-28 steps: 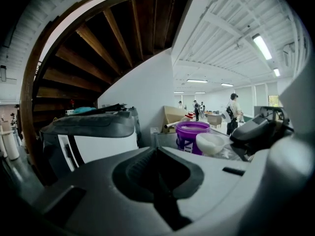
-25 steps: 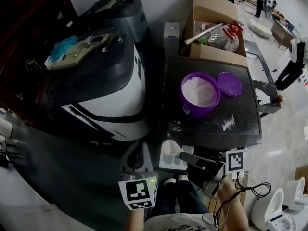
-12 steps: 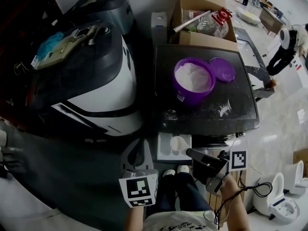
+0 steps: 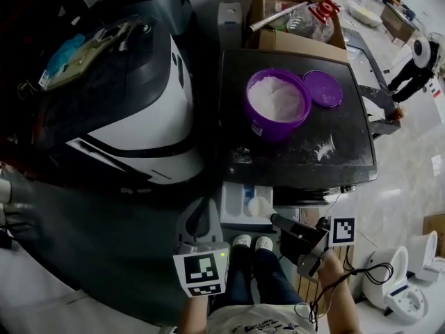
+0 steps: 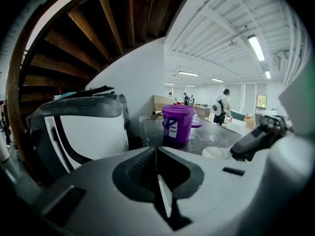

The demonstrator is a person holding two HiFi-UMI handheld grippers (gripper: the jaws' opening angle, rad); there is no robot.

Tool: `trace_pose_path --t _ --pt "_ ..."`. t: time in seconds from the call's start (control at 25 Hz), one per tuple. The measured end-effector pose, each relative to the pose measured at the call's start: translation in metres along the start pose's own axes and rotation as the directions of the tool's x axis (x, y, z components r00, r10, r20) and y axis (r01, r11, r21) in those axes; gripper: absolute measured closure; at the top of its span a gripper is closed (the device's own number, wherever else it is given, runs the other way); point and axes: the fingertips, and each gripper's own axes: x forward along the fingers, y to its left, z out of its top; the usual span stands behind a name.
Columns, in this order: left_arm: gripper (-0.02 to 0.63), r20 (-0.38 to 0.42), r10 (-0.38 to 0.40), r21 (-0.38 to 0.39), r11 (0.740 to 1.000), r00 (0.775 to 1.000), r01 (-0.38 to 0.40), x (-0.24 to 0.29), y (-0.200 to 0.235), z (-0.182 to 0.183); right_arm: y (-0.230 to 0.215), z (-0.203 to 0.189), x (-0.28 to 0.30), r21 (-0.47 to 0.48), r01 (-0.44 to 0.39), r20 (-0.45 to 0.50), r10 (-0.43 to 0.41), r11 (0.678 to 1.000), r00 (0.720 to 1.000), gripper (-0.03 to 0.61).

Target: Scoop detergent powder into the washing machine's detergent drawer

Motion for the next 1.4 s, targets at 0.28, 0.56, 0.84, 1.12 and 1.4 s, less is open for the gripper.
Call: trace_pose_path --t 0.28,0.56,0.84,1.12,1.4 --pt "0.598 -0.022 0.003 0.001 1.0 1.0 -0.003 0.005 -0.018 -0.01 -0.033 0.009 -0.014 -0.067 0.137 -0.006 -0.138 0.988 0.99 0.558" --pt "0.598 -0.033 0.008 0.0 1.0 0.999 -0.008 0.006 -0.025 -0.015 -0.054 0.012 -0.017 -0.17 0.252 -0.009 -0.257 0.953 0.966 0.558" --pt "0.598 -0.045 0.016 -0.01 1.0 0.999 -0.016 0.005 -0.026 -0.019 -0.071 0.013 -0.015 -0.255 0.377 0.003 -0.389 0.891 0.921 0.558" --pt "0.598 -0.046 0.018 -0.016 1.0 0.999 -0.019 0.005 -0.027 -0.02 -0.082 0.018 -0.011 -0.444 0.477 0.029 -0.52 0.759 0.854 0.558" --pt "0.598 -0.053 0.022 -0.023 0.999 0.998 -0.023 0.005 -0.026 -0.023 -0.09 0.02 -0.01 -0.598 0.538 0.073 -0.628 0.594 0.775 0.558"
